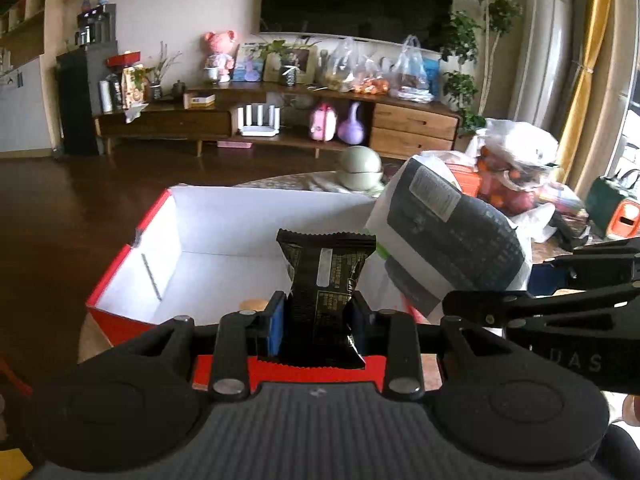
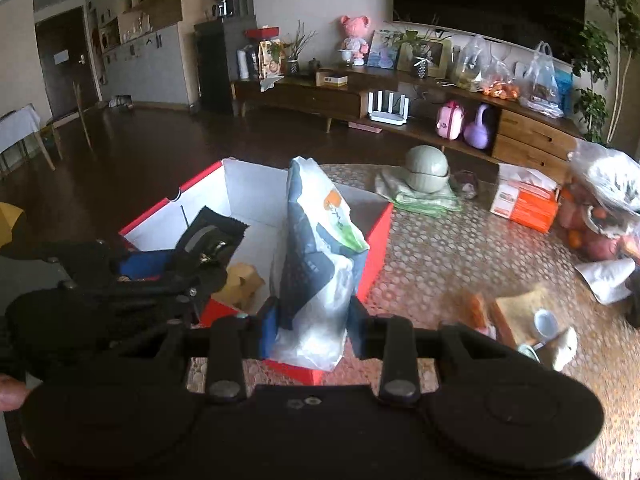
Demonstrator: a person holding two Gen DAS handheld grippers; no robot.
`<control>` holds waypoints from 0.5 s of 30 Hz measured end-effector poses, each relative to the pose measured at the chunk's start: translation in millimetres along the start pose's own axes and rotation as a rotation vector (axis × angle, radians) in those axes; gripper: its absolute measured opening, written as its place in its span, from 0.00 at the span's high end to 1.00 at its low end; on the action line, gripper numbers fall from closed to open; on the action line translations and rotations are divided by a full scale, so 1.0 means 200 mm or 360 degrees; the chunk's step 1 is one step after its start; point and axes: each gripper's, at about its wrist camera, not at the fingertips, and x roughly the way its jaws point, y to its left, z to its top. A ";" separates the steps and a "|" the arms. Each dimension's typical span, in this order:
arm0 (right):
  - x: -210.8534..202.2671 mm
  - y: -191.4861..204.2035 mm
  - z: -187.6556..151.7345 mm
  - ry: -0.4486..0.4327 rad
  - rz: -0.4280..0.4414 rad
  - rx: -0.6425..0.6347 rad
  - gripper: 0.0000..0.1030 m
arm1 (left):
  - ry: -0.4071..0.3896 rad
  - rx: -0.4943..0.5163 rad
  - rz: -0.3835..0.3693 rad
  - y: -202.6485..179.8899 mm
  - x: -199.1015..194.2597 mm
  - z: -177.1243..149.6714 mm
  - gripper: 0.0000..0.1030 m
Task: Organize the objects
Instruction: 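Carry the packet and white bag into the red box and release both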
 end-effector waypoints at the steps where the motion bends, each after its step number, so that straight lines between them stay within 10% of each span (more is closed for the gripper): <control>1: 0.03 0.01 0.02 0.0006 -0.0002 -0.0004 0.66 | 0.0003 0.0007 0.0018 0.02 0.02 0.01 0.69; 15: 0.45 0.15 0.16 0.0170 -0.0032 -0.0164 0.65 | 0.0173 0.0108 0.0169 0.31 0.37 0.17 0.69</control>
